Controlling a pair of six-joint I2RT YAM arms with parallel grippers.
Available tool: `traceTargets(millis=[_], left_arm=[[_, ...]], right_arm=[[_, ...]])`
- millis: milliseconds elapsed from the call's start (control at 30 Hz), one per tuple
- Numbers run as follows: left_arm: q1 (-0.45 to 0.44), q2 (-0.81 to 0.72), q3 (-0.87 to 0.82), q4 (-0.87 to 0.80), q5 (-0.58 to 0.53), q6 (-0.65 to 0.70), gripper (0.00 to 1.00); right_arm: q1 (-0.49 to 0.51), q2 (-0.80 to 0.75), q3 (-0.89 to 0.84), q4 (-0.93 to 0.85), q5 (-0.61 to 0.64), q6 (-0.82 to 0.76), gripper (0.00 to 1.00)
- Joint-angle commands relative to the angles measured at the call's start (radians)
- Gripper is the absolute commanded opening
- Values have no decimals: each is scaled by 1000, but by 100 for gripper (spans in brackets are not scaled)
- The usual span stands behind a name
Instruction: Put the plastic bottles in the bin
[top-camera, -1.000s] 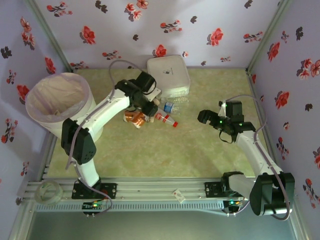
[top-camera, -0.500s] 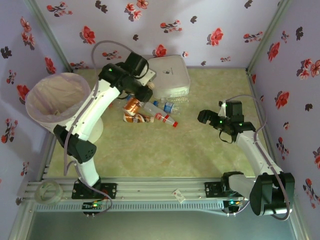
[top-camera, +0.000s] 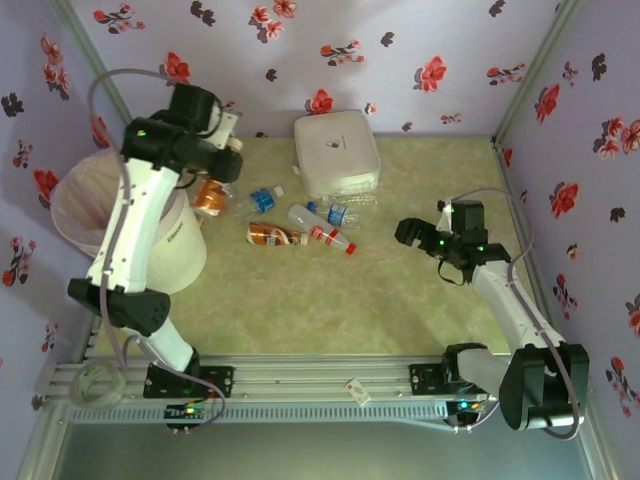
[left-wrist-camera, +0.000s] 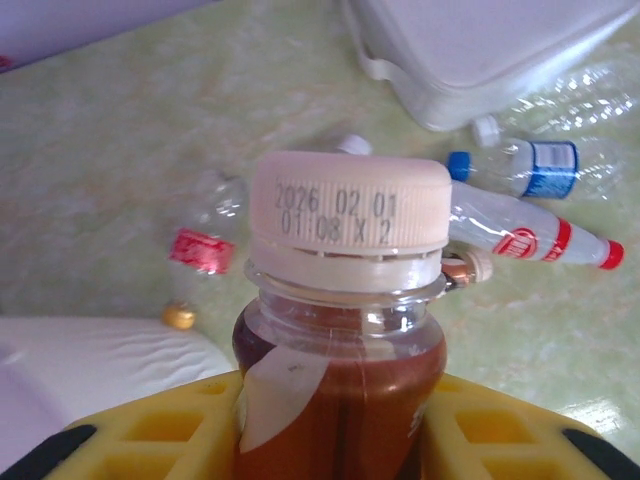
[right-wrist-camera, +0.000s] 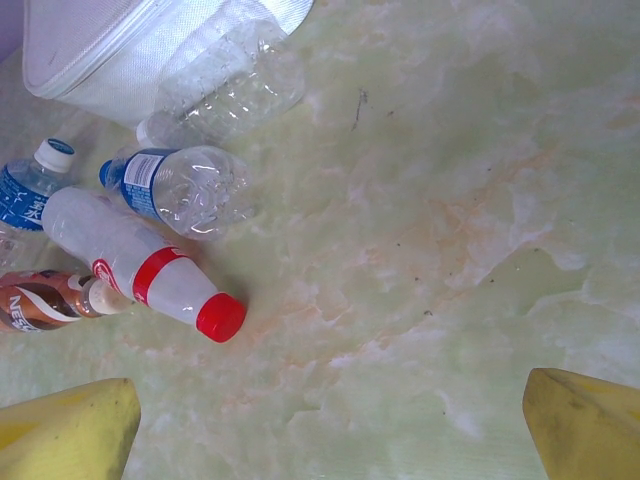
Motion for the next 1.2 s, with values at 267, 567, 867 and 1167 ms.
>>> traceTargets(millis=[267,567,867,1167], left_arm=[[220,-99,140,-86,39,-5,0],[439,-120,106,-29,85,-33,0],[582,-194,-168,144,80,-111,0],[631,-199,-360,237,60,-121,0]], right_arm=[[-8,14,-1,31,-12,10,99],[-8,16,3,31,-24,10,99],[-8,7,-6,21,-15,-3,99],[-8,20,-5,33,-20,0,99]])
